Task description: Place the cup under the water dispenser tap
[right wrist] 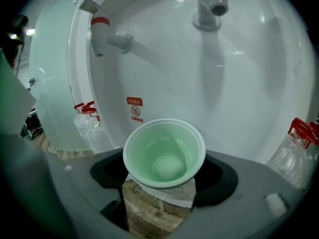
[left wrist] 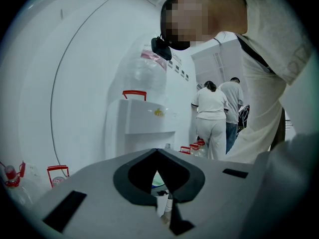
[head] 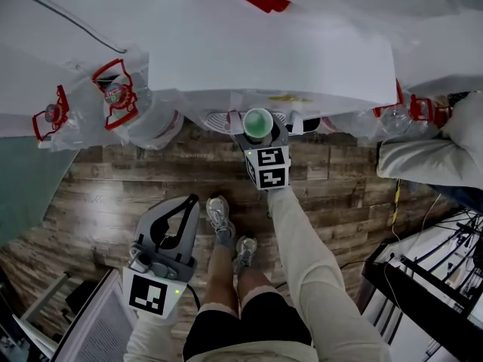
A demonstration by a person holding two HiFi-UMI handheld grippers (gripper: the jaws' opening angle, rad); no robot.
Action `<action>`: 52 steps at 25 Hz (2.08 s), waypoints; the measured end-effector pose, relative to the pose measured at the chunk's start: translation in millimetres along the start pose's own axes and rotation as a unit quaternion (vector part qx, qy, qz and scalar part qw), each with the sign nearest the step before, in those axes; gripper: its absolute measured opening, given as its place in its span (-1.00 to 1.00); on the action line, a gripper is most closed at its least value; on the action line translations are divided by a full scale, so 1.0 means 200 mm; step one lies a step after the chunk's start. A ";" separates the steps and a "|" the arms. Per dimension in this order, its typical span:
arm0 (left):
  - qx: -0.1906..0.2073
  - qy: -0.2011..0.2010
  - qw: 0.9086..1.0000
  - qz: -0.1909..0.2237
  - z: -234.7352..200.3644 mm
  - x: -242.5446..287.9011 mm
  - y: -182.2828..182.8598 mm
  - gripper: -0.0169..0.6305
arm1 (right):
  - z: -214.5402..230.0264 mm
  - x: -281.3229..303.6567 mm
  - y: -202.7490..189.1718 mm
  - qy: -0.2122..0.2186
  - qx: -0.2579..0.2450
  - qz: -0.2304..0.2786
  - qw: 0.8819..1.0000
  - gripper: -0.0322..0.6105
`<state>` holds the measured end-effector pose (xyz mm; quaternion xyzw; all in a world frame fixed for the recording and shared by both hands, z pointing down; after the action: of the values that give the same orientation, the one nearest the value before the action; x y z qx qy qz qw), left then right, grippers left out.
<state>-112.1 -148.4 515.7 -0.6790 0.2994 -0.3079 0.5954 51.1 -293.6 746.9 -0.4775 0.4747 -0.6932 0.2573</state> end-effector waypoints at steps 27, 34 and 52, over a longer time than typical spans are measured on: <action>0.009 -0.020 1.000 0.012 0.09 0.06 0.07 -0.93 | -0.03 -0.34 0.07 -0.008 0.058 0.046 0.997 0.40; 0.010 -0.019 0.999 0.028 0.17 0.05 0.16 -0.93 | -0.05 -0.58 0.24 -0.012 0.028 0.081 0.996 -0.48; 0.018 0.018 0.999 0.047 0.40 -0.11 0.54 -0.93 | -0.17 -1.33 0.75 0.002 0.006 0.149 0.989 -0.87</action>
<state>-68.7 -93.1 399.2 -0.6473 0.3362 -0.2973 0.6161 115.5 -127.7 497.7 -0.3990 0.5368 -0.6506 0.3596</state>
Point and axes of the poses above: the fingertips, and each gripper's own axes: x forward along the fingers, z to its right, y out of its top, the point moved 5 cm from there along -x, backward along the fingers, and after that the axes turned 10 degrees about z, right-handed, at the moved point
